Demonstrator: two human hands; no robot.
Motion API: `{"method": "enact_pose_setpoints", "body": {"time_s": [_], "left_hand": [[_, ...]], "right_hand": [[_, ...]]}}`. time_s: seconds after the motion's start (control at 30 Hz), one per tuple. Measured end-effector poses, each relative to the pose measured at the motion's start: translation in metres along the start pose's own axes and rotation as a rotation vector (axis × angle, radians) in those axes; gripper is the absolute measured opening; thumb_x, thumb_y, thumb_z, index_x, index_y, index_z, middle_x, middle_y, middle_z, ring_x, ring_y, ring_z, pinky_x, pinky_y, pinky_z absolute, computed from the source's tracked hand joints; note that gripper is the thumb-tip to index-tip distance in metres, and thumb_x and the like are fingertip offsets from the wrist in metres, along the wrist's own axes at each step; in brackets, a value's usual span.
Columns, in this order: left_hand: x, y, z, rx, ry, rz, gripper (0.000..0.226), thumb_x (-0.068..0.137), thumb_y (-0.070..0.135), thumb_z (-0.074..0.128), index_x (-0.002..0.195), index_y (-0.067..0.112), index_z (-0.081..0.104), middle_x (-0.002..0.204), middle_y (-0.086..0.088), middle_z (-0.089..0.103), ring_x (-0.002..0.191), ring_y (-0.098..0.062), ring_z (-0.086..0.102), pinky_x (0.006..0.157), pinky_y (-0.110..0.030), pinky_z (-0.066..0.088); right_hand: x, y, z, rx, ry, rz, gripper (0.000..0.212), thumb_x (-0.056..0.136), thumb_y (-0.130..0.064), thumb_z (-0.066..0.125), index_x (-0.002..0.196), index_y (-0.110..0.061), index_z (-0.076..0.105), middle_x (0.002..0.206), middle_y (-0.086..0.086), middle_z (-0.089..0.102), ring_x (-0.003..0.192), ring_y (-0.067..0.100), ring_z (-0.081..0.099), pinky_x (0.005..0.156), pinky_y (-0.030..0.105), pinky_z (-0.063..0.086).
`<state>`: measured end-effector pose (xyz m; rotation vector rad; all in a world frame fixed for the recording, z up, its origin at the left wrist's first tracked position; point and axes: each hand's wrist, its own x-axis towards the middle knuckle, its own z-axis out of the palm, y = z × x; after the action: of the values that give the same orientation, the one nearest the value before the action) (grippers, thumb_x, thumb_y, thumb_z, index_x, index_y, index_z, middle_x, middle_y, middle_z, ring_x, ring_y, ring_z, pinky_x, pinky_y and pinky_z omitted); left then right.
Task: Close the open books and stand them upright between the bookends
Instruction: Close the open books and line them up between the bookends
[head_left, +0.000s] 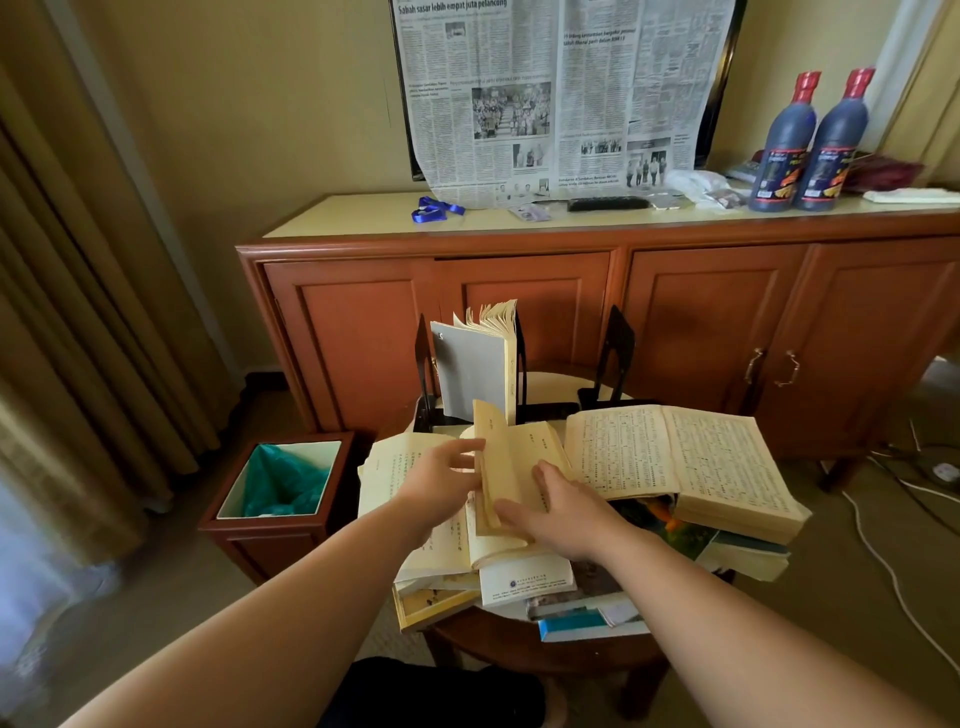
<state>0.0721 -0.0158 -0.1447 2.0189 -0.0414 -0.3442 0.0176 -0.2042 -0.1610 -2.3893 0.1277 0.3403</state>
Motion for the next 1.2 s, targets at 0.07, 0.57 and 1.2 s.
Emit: {"method": "enact_pose_setpoints", "body": {"time_s": [0.07, 0.57, 1.2], "left_hand": [[0.0, 0.0, 0.003, -0.013, 0.016, 0.048, 0.061, 0.095, 0.021, 0.073, 0.147, 0.041, 0.049, 0.117, 0.008, 0.072, 0.103, -0.015, 0.072, 0.096, -0.042, 0.06], [0.006, -0.001, 0.012, 0.555, -0.293, 0.192, 0.07, 0.093, 0.014, 0.075, 0.154, 0.035, 0.048, 0.152, 0.011, 0.052, 0.141, -0.019, 0.049, 0.117, -0.04, 0.044], [0.039, -0.029, 0.003, 0.876, -0.289, 0.277, 0.137, 0.06, 0.085, 0.078, 0.167, 0.029, 0.013, 0.175, 0.009, 0.01, 0.161, -0.014, 0.002, 0.127, -0.046, -0.012]], "right_hand": [[-0.001, -0.001, -0.001, 0.024, 0.005, -0.01, 0.116, 0.067, -0.098, 0.048, 0.16, -0.031, 0.025, 0.154, -0.003, 0.048, 0.134, 0.022, 0.052, 0.11, 0.045, 0.047], [-0.008, 0.009, -0.02, -0.09, 0.183, -0.095, 0.062, 0.096, -0.004, 0.062, 0.152, -0.026, 0.048, 0.156, -0.004, 0.039, 0.137, 0.018, 0.044, 0.109, 0.029, 0.042], [0.075, -0.024, 0.007, -0.496, 0.068, -0.172, 0.055, 0.106, -0.013, 0.036, 0.16, -0.012, 0.031, 0.17, 0.004, 0.024, 0.156, 0.021, 0.021, 0.126, 0.037, 0.017]]}}
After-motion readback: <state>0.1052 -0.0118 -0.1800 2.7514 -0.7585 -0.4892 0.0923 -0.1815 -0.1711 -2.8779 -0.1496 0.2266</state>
